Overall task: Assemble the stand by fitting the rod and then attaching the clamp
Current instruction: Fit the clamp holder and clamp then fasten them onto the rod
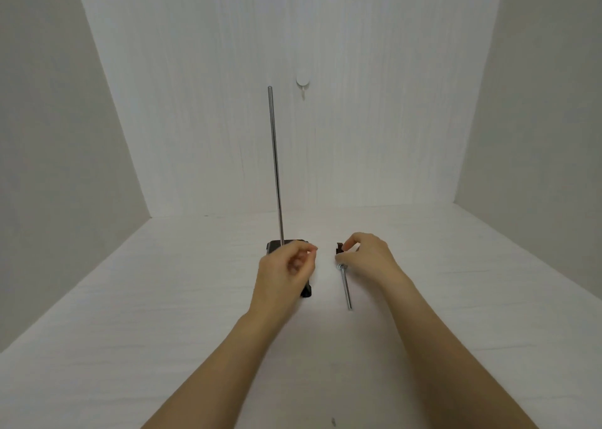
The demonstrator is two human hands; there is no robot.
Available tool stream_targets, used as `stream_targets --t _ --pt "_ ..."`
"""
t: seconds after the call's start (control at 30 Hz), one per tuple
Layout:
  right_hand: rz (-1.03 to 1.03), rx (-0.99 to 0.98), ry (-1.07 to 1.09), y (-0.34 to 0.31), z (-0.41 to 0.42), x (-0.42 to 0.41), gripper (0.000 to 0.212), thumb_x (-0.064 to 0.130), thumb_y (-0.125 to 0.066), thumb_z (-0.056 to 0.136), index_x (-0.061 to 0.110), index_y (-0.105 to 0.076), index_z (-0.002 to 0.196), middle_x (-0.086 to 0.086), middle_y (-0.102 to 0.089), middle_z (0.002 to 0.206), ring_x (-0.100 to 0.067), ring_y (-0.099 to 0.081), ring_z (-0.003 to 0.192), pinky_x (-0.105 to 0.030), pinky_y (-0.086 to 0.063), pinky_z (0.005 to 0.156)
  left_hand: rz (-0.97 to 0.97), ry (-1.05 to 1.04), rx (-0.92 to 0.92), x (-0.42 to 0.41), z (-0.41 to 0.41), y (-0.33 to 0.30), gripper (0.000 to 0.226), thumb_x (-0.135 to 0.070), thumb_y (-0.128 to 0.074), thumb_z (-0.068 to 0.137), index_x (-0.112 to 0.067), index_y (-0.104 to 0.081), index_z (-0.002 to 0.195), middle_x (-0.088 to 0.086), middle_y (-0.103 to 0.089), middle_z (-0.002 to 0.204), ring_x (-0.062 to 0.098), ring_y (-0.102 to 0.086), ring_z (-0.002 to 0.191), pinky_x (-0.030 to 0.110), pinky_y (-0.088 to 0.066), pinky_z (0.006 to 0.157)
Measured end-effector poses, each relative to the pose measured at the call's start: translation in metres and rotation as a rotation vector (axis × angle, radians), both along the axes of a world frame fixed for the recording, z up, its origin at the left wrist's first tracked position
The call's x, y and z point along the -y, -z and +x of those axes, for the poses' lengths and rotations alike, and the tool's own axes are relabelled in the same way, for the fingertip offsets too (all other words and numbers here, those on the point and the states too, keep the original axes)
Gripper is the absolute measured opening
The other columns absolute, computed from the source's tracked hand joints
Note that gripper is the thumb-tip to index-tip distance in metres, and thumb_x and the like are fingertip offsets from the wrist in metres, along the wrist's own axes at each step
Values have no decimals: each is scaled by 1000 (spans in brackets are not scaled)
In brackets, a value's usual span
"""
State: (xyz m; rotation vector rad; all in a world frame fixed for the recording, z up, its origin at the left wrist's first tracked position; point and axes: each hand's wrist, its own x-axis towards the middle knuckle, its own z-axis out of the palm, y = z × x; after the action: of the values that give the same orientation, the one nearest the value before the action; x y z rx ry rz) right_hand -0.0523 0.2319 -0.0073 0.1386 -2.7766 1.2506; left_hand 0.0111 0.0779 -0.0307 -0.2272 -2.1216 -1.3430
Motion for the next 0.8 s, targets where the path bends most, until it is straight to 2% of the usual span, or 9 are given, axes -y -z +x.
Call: stream_targets --t 0.1,0.2,0.27,0.37,0.5,0.6,0.7,0.8 --pt "-1 14 -14 2 -1 -1 24 15 -64 77 9 -62 101 1 -54 91 -18 -52 89 -25 -38 62 -202 43 54 -9 0 6 23 -16 -56 91 -20 -68 110 -6 -69 93 1 -59 78 10 -45 73" --pt "-23 -38 38 5 -3 -2 22 10 -57 80 8 -64 101 -6 -57 97 -23 -55 95 -28 -42 73 -529 50 85 -16 -3 12 39 -22 -47 96 -18 -52 134 -5 -59 130 8 -50 119 15 -34 97" --pt "60 -103 120 9 -5 -5 25 11 -54 81 11 -62 104 -9 -54 110 -26 -50 108 -30 -41 79 -632 33 88 -17 -6 14 41 -25 -43 97 -19 -46 138 -5 -53 137 12 -44 127 19 -29 102" --pt "175 -110 174 21 -5 -9 27 20 -53 82 15 -60 107 -8 -49 118 -26 -39 117 -33 -38 87 -671 -4 109 -16 -9 16 42 -25 -40 98 -19 -44 139 -2 -52 138 15 -43 127 22 -28 102" --pt "47 -100 160 33 -2 -7 18 20 -51 84 10 -64 93 -9 -53 108 -26 -45 109 -33 -40 87 -787 -56 88 -20 -16 14 39 -26 -37 99 -18 -44 137 0 -54 134 19 -47 121 26 -29 100" --pt "-52 -94 73 29 0 -11 17 12 -50 86 6 -65 82 -9 -53 97 -24 -50 96 -27 -37 76 -880 -90 33 -25 -21 11 37 -26 -31 100 -20 -45 135 -2 -54 130 18 -49 113 27 -32 93" --pt "-122 -66 -20 24 5 -23 23 7 -47 87 6 -69 91 -4 -55 96 -16 -49 91 -22 -33 77 -884 -109 -7 -26 -23 11 36 -25 -30 101 -20 -47 132 -2 -55 127 18 -52 107 28 -34 90" --pt "-47 -97 -80 25 8 -29 29 -2 -50 80 9 -71 97 -6 -59 104 -17 -53 95 -19 -36 81 -777 -119 -48 -26 -22 12 32 -20 -36 100 -16 -56 124 1 -61 119 20 -55 102 30 -37 86"
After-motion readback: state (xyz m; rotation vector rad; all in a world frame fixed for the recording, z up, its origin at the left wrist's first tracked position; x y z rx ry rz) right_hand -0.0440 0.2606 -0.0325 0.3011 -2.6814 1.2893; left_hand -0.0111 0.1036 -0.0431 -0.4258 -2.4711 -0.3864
